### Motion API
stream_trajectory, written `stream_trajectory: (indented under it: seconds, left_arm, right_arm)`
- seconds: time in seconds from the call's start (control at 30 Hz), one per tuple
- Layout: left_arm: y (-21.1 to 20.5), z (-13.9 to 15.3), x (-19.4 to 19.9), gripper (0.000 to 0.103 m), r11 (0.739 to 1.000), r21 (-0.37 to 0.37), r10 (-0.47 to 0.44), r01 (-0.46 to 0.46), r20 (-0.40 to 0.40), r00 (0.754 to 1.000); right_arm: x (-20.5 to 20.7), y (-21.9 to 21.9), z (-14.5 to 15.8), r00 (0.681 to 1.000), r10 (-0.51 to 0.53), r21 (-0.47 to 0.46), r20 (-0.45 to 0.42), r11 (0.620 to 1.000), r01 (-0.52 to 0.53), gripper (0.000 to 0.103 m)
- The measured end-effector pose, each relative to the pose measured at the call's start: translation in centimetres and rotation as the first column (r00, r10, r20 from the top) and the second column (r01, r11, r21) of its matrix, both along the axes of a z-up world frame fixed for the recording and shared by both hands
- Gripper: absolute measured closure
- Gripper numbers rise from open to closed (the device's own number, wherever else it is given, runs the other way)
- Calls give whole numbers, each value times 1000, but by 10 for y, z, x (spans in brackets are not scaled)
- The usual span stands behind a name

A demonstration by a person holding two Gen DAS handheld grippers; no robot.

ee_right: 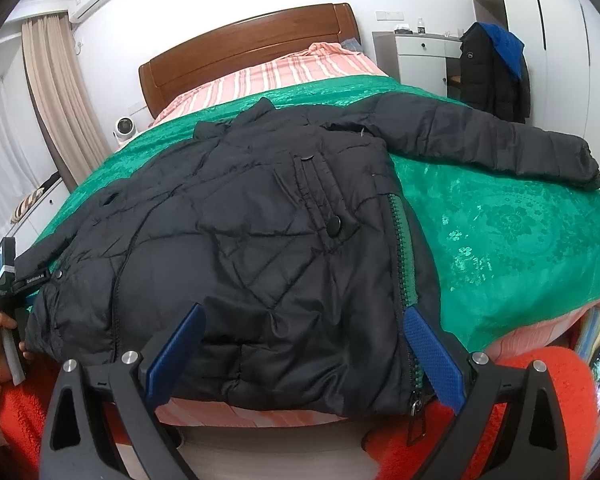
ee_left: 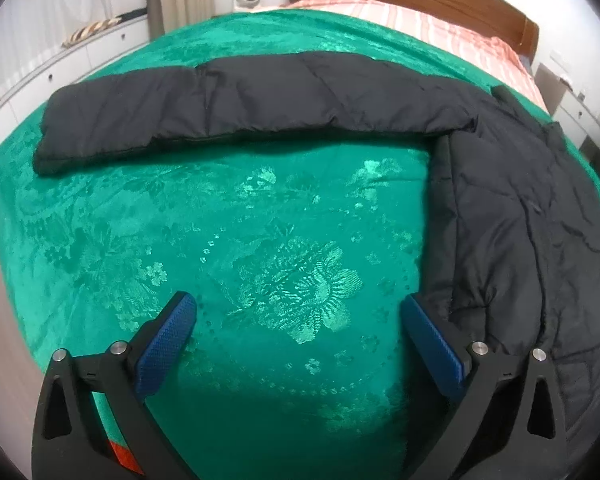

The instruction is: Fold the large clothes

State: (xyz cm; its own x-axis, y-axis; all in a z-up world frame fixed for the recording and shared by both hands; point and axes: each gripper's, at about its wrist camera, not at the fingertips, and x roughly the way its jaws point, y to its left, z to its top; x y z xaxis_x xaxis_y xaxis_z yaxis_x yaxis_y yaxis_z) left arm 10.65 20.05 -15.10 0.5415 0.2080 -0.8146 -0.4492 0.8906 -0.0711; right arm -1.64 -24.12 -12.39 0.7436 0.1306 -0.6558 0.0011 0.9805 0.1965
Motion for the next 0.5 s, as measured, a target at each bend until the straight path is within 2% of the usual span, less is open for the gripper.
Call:
stream_trajectory:
  seconds: [0.2, 0.27, 0.33, 0.4, 0.5]
  left_arm:
    - [-1, 0, -3, 0, 1000, 0, 4, -4, 1, 1000]
    - [0, 5, -7, 1, 1000, -11, 2, -2, -2, 1000]
    - [2, 16, -13, 1, 1000, -7, -5, 5, 26, 1000]
    - [3, 29, -18, 1, 999, 42, -4, 1, 70, 998]
    - [3, 46, -24, 1, 994, 108, -12, -1, 118, 993]
  right_arm:
    - [0, 0, 1, 1000, 8, 2, 7, 1000, -8, 5]
    - [-2, -4, 5, 1000, 5, 7, 26, 1000, -6, 5]
    - [-2, -16, 16, 998, -15, 9, 68, 1000, 15, 5]
    - [6, -40, 30, 992, -53, 28, 117, 998, 50, 5]
    - [31, -106, 47, 978, -160, 163, 132, 977, 138, 4]
